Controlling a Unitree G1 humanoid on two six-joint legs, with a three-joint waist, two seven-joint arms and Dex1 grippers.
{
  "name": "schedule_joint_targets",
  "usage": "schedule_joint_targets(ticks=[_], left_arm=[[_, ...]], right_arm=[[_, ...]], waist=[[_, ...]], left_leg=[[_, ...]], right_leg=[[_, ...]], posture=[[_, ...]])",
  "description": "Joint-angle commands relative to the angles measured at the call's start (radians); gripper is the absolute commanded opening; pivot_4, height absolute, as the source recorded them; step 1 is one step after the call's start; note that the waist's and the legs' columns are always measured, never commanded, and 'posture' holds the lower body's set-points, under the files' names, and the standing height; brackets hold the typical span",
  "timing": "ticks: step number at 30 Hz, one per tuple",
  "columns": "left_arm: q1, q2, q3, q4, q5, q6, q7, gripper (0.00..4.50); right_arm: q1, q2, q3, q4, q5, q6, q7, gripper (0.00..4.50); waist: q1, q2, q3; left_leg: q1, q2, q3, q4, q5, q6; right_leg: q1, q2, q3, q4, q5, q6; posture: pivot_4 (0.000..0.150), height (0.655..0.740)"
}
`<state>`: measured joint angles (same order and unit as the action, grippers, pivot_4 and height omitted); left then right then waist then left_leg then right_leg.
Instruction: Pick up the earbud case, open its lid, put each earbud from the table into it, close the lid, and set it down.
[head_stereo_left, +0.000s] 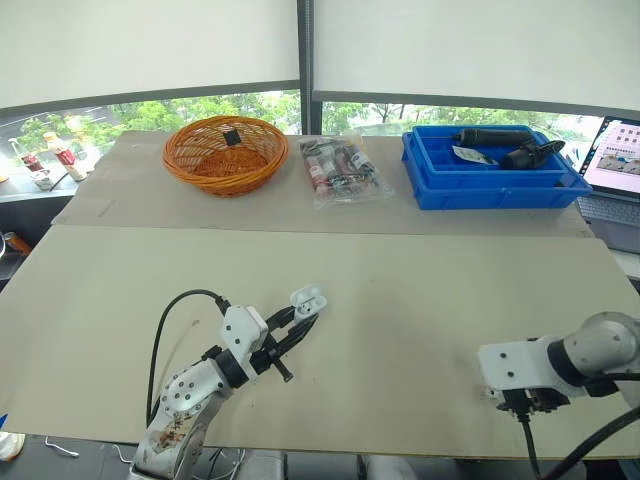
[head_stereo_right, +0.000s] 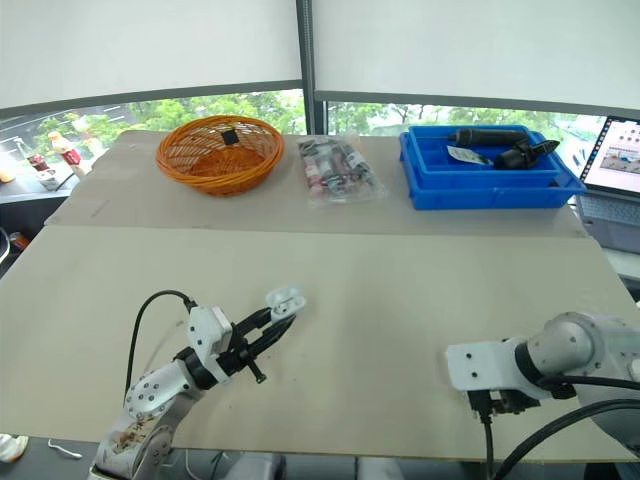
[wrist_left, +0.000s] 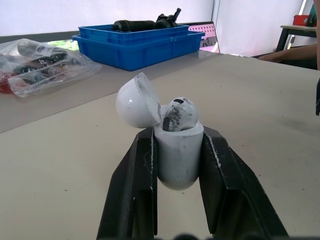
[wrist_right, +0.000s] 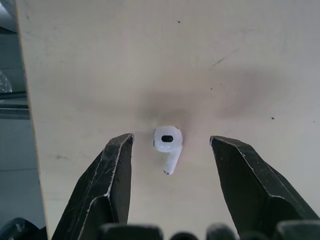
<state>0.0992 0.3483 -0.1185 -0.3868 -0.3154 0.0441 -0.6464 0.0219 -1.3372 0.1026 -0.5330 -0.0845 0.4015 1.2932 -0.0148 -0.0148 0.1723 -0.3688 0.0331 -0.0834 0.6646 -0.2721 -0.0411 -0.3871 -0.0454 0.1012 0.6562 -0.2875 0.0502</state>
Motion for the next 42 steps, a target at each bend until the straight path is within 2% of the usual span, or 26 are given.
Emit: schedule_joint_targets(ticks=[1, 12, 15, 19, 20, 28, 31, 33, 37, 42], left_arm=[[0.001, -0.002, 0.003, -0.037, -0.006, -0.011, 0.003, 0.61], [0.0, -0.005, -0.001, -0.035, -0.006, -0.013, 0.006, 0.61], [-0.002, -0.007, -0.001, -0.033, -0.005, -0.015, 0.006, 0.61], [-0.003, -0.008, -0.002, -0.03, -0.004, -0.016, 0.005, 0.61], [-0.004, -0.008, -0.003, -0.029, -0.004, -0.016, 0.005, 0.61], [-0.024, -0.016, -0.007, -0.008, -0.003, -0.027, -0.003, 0.61], [-0.045, -0.025, -0.008, 0.012, -0.004, -0.039, -0.009, 0.61], [-0.064, -0.036, -0.009, 0.026, -0.011, -0.048, -0.016, 0.61], [-0.106, -0.061, -0.009, 0.051, -0.035, -0.044, -0.027, 0.61], [-0.179, -0.097, -0.017, 0.102, -0.04, -0.07, -0.052, 0.61]], right_arm=[[-0.038, 0.014, 0.031, 0.015, -0.02, 0.006, 0.0, 2.75], [-0.104, 0.034, 0.1, 0.088, -0.041, -0.013, 0.026, 2.75], [-0.106, 0.035, 0.103, 0.093, -0.04, -0.017, 0.031, 1.96], [-0.11, 0.046, 0.093, 0.077, -0.028, -0.007, 0.03, 0.53], [-0.11, 0.047, 0.087, 0.07, -0.023, -0.004, 0.031, 0.37], [-0.108, 0.054, -0.029, 0.015, 0.054, 0.026, 0.009, 0.37], [-0.162, 0.13, -0.092, -0.014, 0.132, 0.079, -0.042, 0.37], [-0.218, 0.217, -0.133, -0.043, 0.183, 0.184, -0.117, 0.37], [-0.312, 0.433, -0.224, -0.14, 0.339, 0.41, -0.267, 0.37], [-0.388, 0.761, -0.299, -0.258, 0.494, 0.524, -0.515, 0.37]], waist=[[0.0, 0.0, 0.0], [0.0, 0.0, 0.0], [0.0, 0.0, 0.0], [-0.002, -0.001, 0.0], [-0.003, -0.001, 0.0], [-0.002, -0.001, 0.0], [-0.003, -0.001, 0.0], [-0.003, -0.001, 0.0], [0.0, -0.001, 0.0], [0.001, -0.001, 0.0]], left_leg=[[0.0, 0.0, 0.0, 0.0, 0.0, 0.0], [0.0, 0.0, 0.0, 0.0, 0.0, 0.0], [0.0, 0.0, 0.0, 0.0, 0.0, 0.0], [0.0, 0.0, 0.0, 0.0, 0.0, 0.0], [0.0, 0.0, 0.0, 0.0, 0.0, 0.0], [0.0, 0.0, 0.0, 0.0, 0.0, 0.0], [0.0, 0.0, 0.0, 0.0, 0.0, 0.0], [0.0, 0.0, 0.0, 0.0, 0.0, 0.0], [-0.001, 0.0, -0.001, 0.001, 0.0, 0.0], [-0.002, 0.0, -0.002, 0.001, 0.0, 0.0]], right_leg=[[0.0, 0.0, 0.0, 0.0, 0.0, 0.0], [0.0, 0.0, 0.0, 0.0, 0.0, 0.0], [0.0, 0.0, 0.0, 0.0, 0.0, 0.0], [0.0, 0.0, 0.0, 0.0, 0.0, 0.0], [0.0, 0.0, 0.0, 0.0, 0.0, 0.0], [0.0, 0.0, 0.0, 0.001, 0.0, 0.0], [0.0, 0.0, 0.0, 0.001, 0.0, 0.0], [0.0, 0.0, 0.0, 0.001, 0.0, 0.0], [0.0, 0.0, 0.0, 0.001, 0.0, 0.0], [-0.001, 0.0, -0.002, 0.001, 0.0, 0.0]], posture=[[0.15, 0.7282], [0.15, 0.7282], [0.15, 0.7282], [0.15, 0.7282], [0.15, 0.7282], [0.15, 0.7282], [0.15, 0.7282], [0.15, 0.7282], [0.15, 0.7282], [0.15, 0.7282]])
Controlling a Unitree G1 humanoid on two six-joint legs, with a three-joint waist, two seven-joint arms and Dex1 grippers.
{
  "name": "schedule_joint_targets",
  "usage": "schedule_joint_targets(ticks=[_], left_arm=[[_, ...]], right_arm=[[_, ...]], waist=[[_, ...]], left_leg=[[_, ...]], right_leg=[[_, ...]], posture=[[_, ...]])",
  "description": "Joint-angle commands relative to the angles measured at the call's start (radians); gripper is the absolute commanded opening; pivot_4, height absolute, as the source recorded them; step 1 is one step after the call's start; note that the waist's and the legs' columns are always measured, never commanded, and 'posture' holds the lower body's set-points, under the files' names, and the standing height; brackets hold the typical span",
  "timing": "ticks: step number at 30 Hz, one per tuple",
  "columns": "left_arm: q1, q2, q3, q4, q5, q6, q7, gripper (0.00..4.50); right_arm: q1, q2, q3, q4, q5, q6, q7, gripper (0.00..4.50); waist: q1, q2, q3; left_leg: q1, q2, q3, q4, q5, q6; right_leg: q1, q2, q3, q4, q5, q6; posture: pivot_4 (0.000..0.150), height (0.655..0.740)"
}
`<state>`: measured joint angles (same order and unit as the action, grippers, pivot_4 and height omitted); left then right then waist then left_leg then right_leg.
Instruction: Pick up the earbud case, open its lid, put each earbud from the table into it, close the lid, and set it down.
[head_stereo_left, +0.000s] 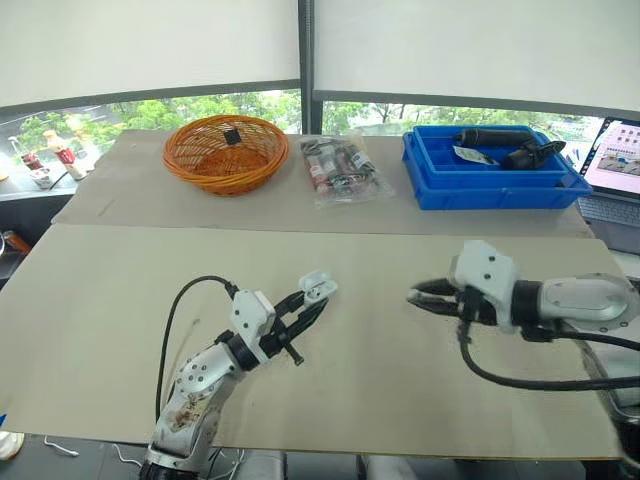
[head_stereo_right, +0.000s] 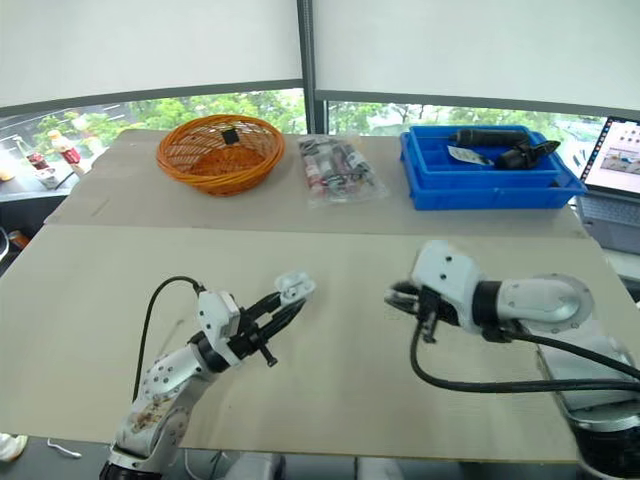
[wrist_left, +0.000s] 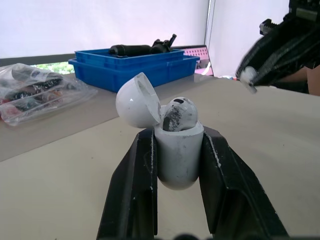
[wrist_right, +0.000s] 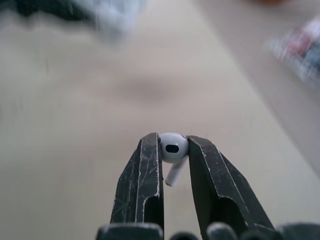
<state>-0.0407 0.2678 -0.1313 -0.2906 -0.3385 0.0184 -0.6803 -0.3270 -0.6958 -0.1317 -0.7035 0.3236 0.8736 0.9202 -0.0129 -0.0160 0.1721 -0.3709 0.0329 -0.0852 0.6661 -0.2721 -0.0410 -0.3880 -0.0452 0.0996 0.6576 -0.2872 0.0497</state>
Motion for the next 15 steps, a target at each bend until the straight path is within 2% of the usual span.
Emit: schedule_joint_targets(ticks=[1, 3, 8, 15], left_arm=[[-0.055, -0.024, -0.007, 0.019, -0.018, -0.049, -0.024, 0.61], [-0.081, -0.035, -0.012, 0.044, -0.018, -0.059, -0.036, 0.61], [-0.14, -0.058, -0.021, 0.099, -0.015, -0.078, -0.062, 0.61], [-0.196, -0.076, -0.01, 0.132, -0.023, -0.076, -0.068, 0.61]], right_arm=[[-0.048, 0.184, -0.066, -0.109, 0.102, 0.055, -0.197, 0.37], [-0.054, 0.272, -0.056, -0.137, 0.118, 0.046, -0.277, 0.37], [-0.041, 0.385, 0.025, -0.135, 0.095, -0.035, -0.402, 0.37], [0.0, 0.407, 0.144, -0.066, 0.015, -0.207, -0.455, 0.37]], waist=[[0.0, 0.0, 0.0], [0.0, 0.001, 0.0], [-0.003, 0.001, 0.0], [-0.009, 0.001, -0.001]], left_leg=[[0.0, 0.0, 0.0, 0.0, 0.0, 0.0], [0.0, 0.0, 0.0, 0.001, 0.0, 0.0], [0.0, 0.0, 0.0, 0.001, 0.0, 0.0], [0.0, 0.0, 0.0, 0.001, 0.0, 0.0]], right_leg=[[0.0, 0.0, 0.0, 0.0, 0.0, 0.0], [0.0, 0.0, 0.0, 0.001, 0.0, 0.0], [-0.001, 0.0, 0.0, 0.001, 0.0, 0.0], [-0.002, 0.0, 0.0, 0.004, 0.0, 0.0]], posture=[[0.15, 0.7282], [0.15, 0.7282], [0.15, 0.7282], [0.15, 0.7282]])
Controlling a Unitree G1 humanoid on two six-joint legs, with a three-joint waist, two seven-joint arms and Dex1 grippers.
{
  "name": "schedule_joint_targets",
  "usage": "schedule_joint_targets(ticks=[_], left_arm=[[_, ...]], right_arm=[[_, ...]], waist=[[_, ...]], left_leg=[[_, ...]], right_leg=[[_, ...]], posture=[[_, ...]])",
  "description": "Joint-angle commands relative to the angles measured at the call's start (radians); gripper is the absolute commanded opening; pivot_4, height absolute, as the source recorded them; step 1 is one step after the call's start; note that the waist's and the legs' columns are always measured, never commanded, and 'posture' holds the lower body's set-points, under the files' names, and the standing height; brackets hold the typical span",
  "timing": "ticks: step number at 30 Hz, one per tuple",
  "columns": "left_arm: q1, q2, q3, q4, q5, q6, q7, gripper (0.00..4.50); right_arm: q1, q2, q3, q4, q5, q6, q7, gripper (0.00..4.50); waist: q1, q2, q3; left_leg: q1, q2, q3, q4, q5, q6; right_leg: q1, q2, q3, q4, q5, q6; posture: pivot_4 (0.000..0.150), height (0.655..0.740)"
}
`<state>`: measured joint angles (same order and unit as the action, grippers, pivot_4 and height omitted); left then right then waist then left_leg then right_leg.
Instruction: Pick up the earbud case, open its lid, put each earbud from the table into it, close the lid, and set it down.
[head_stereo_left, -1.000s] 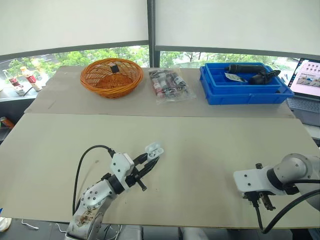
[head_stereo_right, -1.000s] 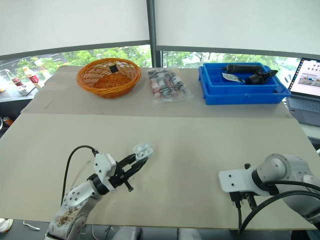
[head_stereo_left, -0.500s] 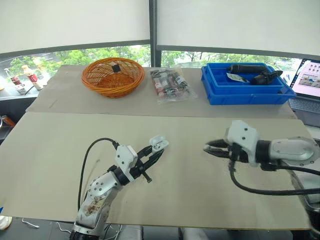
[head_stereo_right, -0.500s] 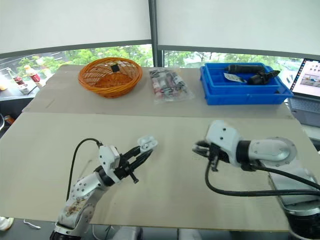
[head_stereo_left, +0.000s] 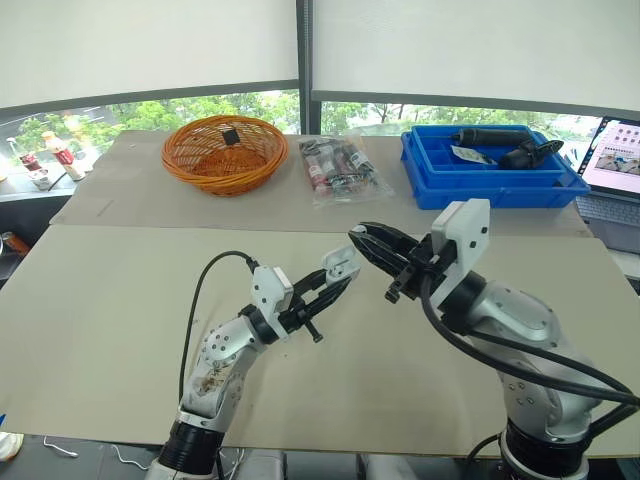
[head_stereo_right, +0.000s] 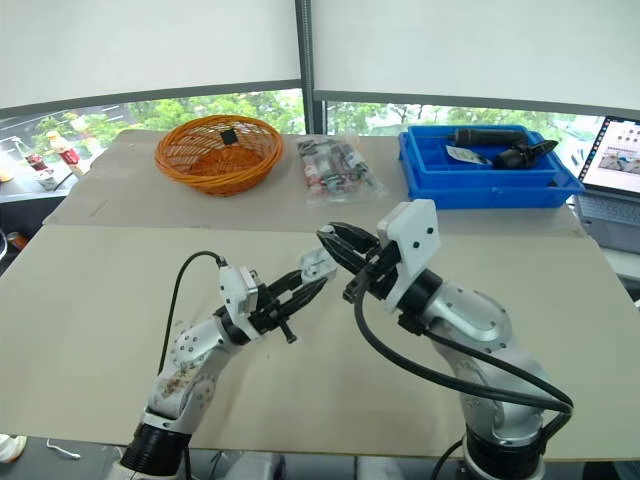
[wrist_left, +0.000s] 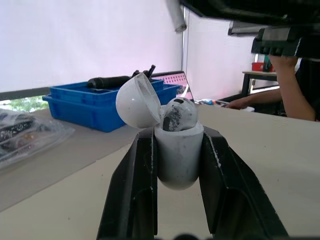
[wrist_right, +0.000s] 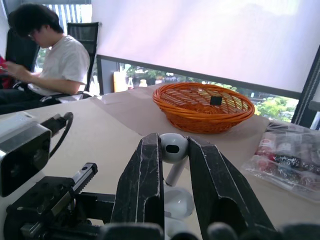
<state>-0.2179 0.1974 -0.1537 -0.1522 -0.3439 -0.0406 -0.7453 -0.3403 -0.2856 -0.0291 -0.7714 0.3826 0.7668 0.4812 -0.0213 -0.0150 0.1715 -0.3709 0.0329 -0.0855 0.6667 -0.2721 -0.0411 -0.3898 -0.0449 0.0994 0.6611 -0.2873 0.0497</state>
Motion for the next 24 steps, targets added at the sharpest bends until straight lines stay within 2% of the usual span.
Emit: schedule_joint_targets(ticks=[1, 11, 24], left_arm=[[-0.022, -0.007, 0.015, -0.003, -0.019, -0.018, -0.003, 0.61], [-0.024, -0.004, 0.018, -0.012, -0.021, -0.018, -0.003, 0.61], [-0.033, -0.009, 0.015, -0.011, -0.021, -0.016, -0.004, 0.61]], right_arm=[[0.019, -0.008, 0.054, 0.011, -0.057, -0.124, -0.019, 0.37], [0.082, -0.065, 0.133, 0.104, -0.184, -0.322, -0.015, 0.37], [0.107, -0.095, 0.199, 0.151, -0.285, -0.418, -0.003, 0.37]], waist=[[-0.001, 0.0, 0.0], [-0.009, 0.0, 0.0], [-0.013, 0.0, 0.0]], left_leg=[[0.0, 0.0, 0.0, 0.0, 0.0, 0.0], [0.0, 0.0, 0.0, 0.0, 0.0, 0.0], [0.0, 0.0, 0.0, 0.0, 0.0, 0.0]], right_leg=[[0.0, 0.0, 0.0, 0.0, 0.0, 0.0], [0.0, 0.0, 0.0, 0.0, 0.0, 0.0], [0.0, 0.0, 0.0, -0.001, 0.0, 0.0]], posture=[[0.15, 0.7282], [0.15, 0.7282], [0.15, 0.7282]])
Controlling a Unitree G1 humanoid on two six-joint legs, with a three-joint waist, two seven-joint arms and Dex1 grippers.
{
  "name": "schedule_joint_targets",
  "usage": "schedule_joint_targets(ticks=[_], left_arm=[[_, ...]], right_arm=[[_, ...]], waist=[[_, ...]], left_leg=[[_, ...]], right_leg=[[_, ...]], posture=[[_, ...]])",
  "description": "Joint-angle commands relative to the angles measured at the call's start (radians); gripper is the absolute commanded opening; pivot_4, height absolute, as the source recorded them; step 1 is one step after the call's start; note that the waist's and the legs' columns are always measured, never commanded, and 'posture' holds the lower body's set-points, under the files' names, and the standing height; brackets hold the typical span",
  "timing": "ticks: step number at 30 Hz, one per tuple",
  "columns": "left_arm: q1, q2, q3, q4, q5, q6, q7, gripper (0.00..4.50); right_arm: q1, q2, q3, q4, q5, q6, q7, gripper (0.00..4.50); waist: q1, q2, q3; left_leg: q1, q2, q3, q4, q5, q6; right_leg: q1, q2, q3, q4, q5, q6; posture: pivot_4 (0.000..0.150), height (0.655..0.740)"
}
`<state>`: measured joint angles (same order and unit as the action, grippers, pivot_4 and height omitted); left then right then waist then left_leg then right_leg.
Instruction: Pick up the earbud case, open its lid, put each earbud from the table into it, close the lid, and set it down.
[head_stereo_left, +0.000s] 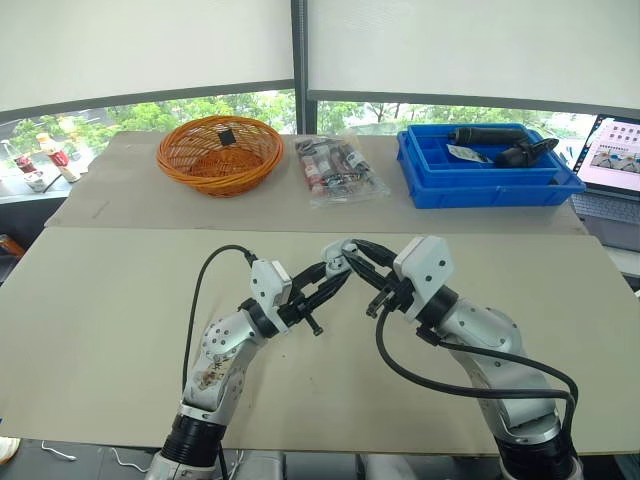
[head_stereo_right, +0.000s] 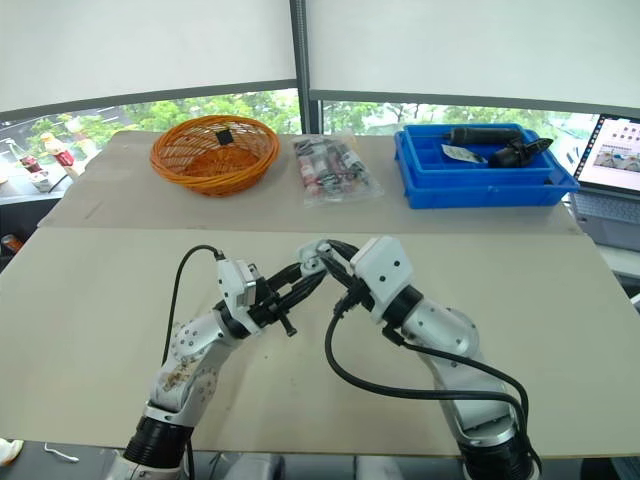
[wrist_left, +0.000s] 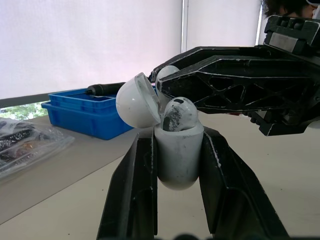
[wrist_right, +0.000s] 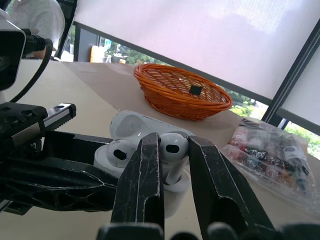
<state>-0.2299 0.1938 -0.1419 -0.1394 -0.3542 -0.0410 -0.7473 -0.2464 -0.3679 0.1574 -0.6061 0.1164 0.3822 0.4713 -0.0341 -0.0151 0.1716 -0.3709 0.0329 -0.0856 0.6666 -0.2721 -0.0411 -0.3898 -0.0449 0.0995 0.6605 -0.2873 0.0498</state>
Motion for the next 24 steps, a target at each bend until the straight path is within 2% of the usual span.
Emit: schedule_joint_targets(ticks=[1, 5, 7, 11, 15, 18, 21, 24], left_arm=[[-0.022, -0.006, 0.003, -0.024, -0.01, -0.016, -0.002, 0.61], [-0.021, -0.002, -0.002, -0.027, -0.009, -0.023, -0.014, 0.61], [-0.019, 0.0, -0.004, -0.03, -0.008, -0.024, -0.018, 0.61], [-0.013, 0.006, -0.005, -0.031, -0.008, -0.023, -0.021, 0.61], [-0.015, 0.018, -0.004, -0.022, -0.019, -0.008, -0.039, 0.61], [-0.031, 0.046, -0.034, -0.009, -0.072, 0.065, -0.13, 0.61], [-0.053, 0.064, -0.066, 0.005, -0.101, 0.103, -0.216, 0.61], [-0.097, 0.066, -0.11, 0.037, -0.109, 0.115, -0.31, 0.61]], right_arm=[[0.016, -0.016, 0.017, -0.014, -0.02, -0.034, 0.01, 0.37], [0.028, -0.003, 0.009, -0.02, 0.0, -0.022, 0.007, 0.37], [0.029, 0.001, 0.0, -0.03, 0.015, -0.005, 0.006, 1.39], [0.024, -0.011, -0.061, -0.092, 0.077, 0.074, 0.012, 2.7], [0.029, -0.072, -0.221, -0.196, 0.217, 0.209, 0.031, 2.74], [0.016, -0.217, -0.414, -0.214, 0.333, 0.329, 0.093, 2.74], [0.0, -0.346, -0.476, -0.171, 0.393, 0.382, 0.162, 2.74], [-0.021, -0.483, -0.437, -0.095, 0.403, 0.4, 0.263, 1.9]], waist=[[-0.001, 0.0, 0.0], [-0.002, 0.0, 0.0], [-0.002, 0.0, 0.0], [-0.002, 0.0, 0.0], [0.0, 0.0, 0.0], [0.002, 0.0, 0.0], [0.001, 0.001, 0.001], [-0.004, 0.001, 0.001]], left_leg=[[0.0, 0.0, 0.0, 0.0, 0.0, 0.0], [0.0, 0.0, 0.0, 0.0, 0.0, 0.0], [0.0, 0.0, 0.0, 0.0, 0.0, 0.0], [0.0, 0.0, 0.0, 0.0, 0.0, 0.0], [-0.001, 0.0, 0.0, 0.0, 0.0, 0.0], [-0.001, 0.0, 0.0, 0.0, 0.0, 0.0], [-0.001, 0.0, 0.0, 0.0, 0.0, 0.0], [0.0, 0.0, 0.0, -0.001, 0.0, 0.0]], right_leg=[[0.0, 0.0, 0.0, 0.0, 0.0, 0.0], [0.0, 0.0, 0.0, 0.0, 0.0, 0.0], [0.0, 0.0, 0.0, 0.0, 0.0, 0.0], [0.0, 0.0, 0.0, 0.0, 0.0, 0.0], [0.0, 0.0, 0.0, -0.001, 0.0, 0.0], [0.001, 0.0, 0.0, -0.002, 0.0, 0.0], [0.001, 0.0, 0.0, -0.003, 0.0, 0.0], [0.001, 0.001, 0.0, -0.003, 0.0, 0.0]], posture=[[0.15, 0.7282], [0.15, 0.7282], [0.15, 0.7282], [0.15, 0.7282], [0.15, 0.7282], [0.15, 0.7282], [0.15, 0.7282], [0.15, 0.7282]])
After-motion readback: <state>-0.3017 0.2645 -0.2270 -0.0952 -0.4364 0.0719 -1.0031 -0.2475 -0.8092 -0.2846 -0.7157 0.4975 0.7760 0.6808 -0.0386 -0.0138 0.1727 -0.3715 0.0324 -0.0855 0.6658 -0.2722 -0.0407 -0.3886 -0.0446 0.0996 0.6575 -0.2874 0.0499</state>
